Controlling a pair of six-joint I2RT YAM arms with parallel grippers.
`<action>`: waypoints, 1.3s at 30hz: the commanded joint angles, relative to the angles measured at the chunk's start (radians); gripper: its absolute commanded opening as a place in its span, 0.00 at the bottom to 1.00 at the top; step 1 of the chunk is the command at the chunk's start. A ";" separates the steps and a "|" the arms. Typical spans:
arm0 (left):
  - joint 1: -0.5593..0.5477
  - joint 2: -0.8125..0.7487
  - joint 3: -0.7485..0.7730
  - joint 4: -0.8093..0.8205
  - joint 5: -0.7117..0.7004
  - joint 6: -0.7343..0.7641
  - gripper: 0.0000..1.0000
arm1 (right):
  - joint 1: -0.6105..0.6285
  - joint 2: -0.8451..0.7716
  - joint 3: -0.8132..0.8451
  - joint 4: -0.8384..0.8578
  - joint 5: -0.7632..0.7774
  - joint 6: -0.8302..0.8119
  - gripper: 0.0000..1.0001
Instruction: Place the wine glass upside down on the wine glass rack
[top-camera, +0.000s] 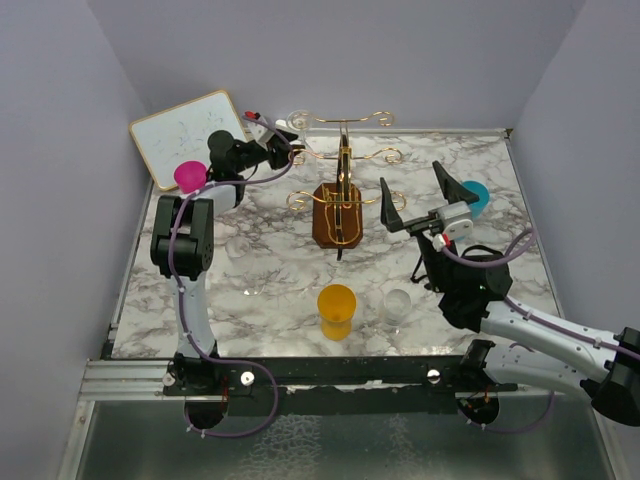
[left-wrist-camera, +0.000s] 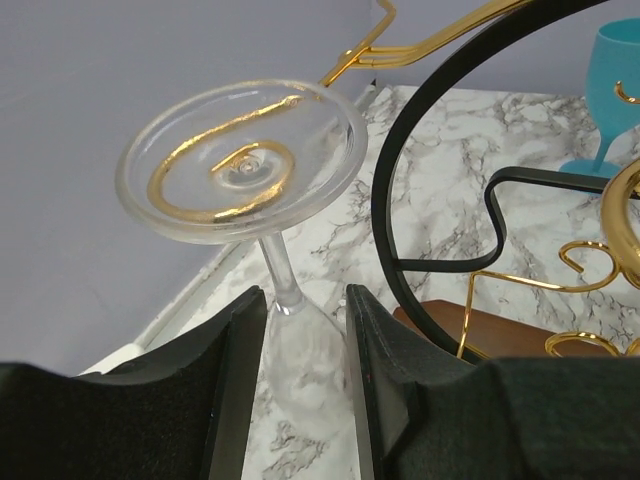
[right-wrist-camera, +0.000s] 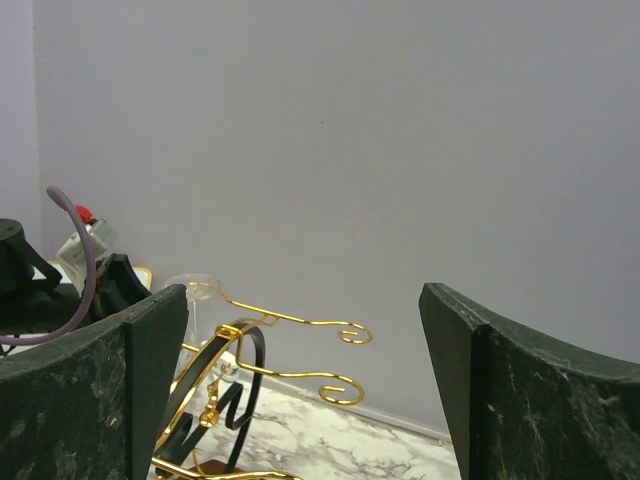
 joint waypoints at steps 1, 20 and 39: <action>-0.003 -0.076 -0.014 -0.001 0.030 0.022 0.41 | 0.004 -0.015 0.038 -0.007 0.024 -0.018 0.99; 0.015 -0.329 -0.191 -0.325 -0.007 0.247 0.46 | 0.003 -0.028 0.323 -0.576 0.283 0.290 0.99; 0.079 -0.791 -0.214 -1.092 -0.448 0.484 0.53 | -0.803 0.363 0.738 -1.453 -0.374 0.988 0.99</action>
